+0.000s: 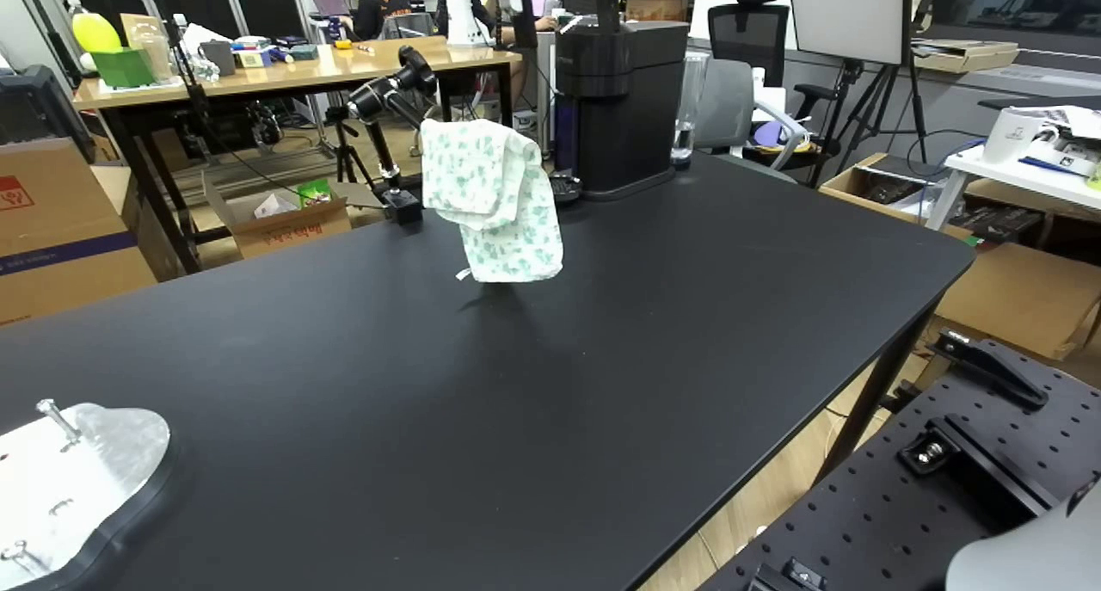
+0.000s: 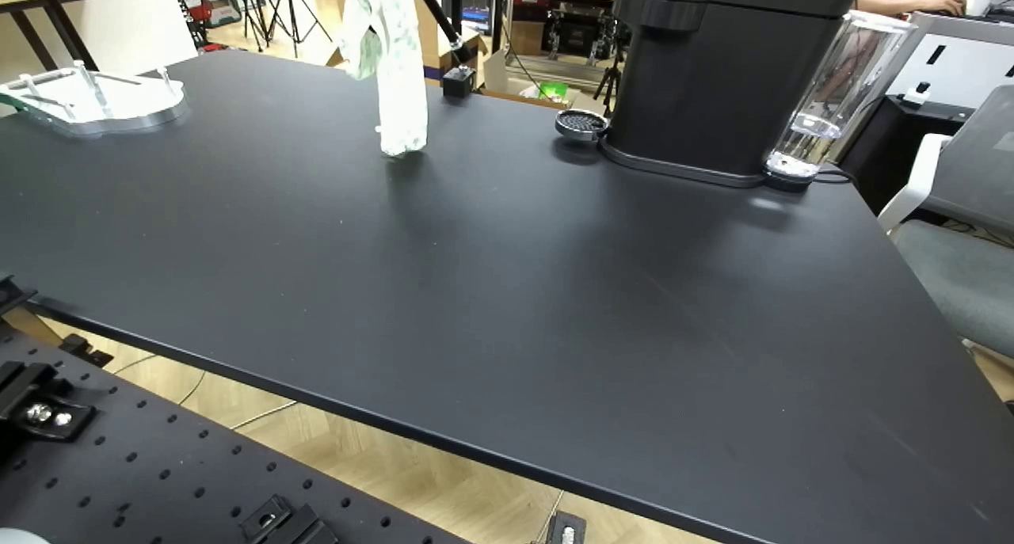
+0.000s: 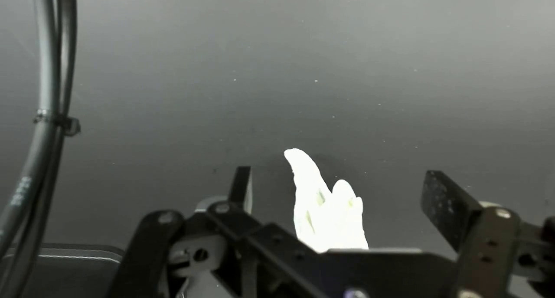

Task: Put the cloth on the table

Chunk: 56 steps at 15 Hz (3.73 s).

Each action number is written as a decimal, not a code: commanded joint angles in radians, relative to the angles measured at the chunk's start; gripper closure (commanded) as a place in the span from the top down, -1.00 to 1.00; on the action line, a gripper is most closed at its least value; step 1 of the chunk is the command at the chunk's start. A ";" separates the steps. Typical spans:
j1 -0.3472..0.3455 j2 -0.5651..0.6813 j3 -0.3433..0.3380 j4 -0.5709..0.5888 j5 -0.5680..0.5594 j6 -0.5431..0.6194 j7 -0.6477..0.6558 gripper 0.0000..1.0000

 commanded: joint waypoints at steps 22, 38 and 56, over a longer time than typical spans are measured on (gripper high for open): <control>0.085 0.559 -0.009 0.507 -0.184 -0.048 -0.350 0.45; 0.092 0.545 0.004 0.499 -0.144 -0.046 -0.349 -0.92; 0.121 0.372 0.006 0.390 -0.220 -0.003 -0.311 0.27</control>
